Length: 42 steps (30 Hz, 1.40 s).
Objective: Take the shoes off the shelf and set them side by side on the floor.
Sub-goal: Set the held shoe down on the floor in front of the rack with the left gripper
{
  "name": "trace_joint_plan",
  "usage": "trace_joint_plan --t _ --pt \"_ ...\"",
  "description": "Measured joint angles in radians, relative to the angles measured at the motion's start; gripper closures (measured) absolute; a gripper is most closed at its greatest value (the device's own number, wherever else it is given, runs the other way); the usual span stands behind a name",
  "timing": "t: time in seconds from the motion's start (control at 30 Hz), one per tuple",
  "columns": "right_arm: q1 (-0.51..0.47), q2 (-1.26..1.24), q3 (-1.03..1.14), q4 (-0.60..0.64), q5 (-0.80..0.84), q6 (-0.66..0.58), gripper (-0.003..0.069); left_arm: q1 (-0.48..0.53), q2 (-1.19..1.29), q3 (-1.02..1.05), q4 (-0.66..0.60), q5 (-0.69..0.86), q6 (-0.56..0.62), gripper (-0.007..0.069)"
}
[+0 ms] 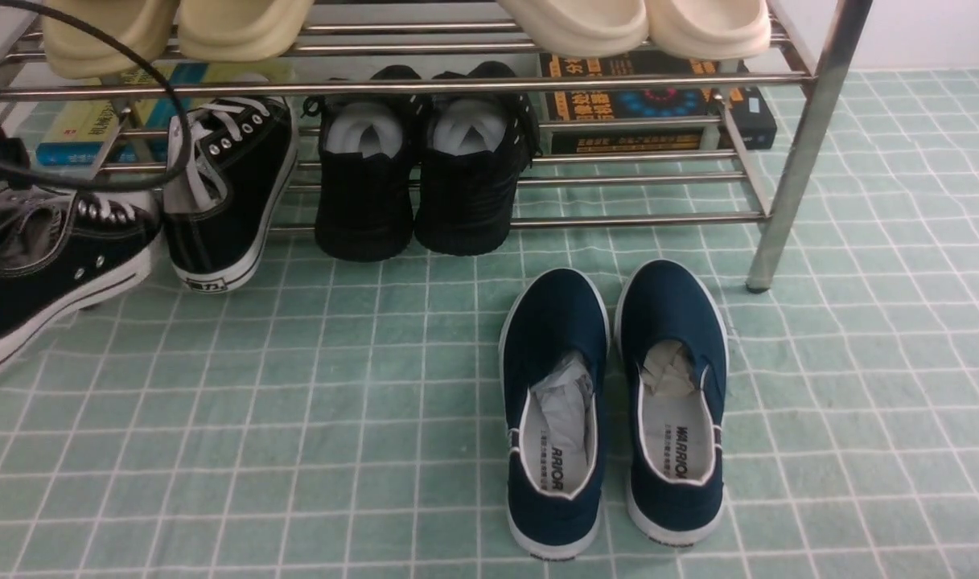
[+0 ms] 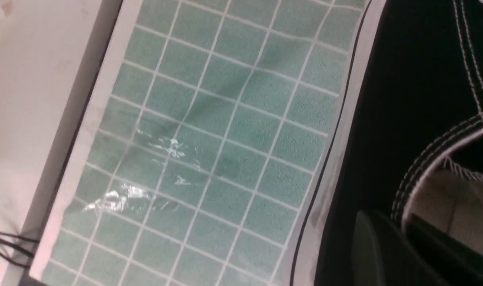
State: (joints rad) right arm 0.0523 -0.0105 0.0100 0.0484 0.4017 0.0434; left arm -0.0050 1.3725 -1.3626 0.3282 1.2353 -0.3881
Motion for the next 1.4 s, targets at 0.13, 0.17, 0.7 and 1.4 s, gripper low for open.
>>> trace_joint_plan --t 0.13,0.17,0.7,1.4 --pt "0.000 0.000 0.000 0.000 0.000 0.000 0.0421 0.000 -0.087 0.171 -0.007 -0.052 -0.105 0.0607" --pt "0.000 0.000 0.000 0.000 0.000 0.000 0.0421 0.000 -0.098 0.220 -0.002 -0.072 -0.129 0.0606" --pt "0.000 0.000 0.000 0.000 -0.001 0.000 0.0421 0.000 -0.138 0.547 0.071 -0.407 -0.421 0.0603" --pt "0.000 0.000 0.000 0.000 -0.001 0.000 0.0421 0.000 -0.045 0.592 0.105 -0.568 -0.491 0.0566"
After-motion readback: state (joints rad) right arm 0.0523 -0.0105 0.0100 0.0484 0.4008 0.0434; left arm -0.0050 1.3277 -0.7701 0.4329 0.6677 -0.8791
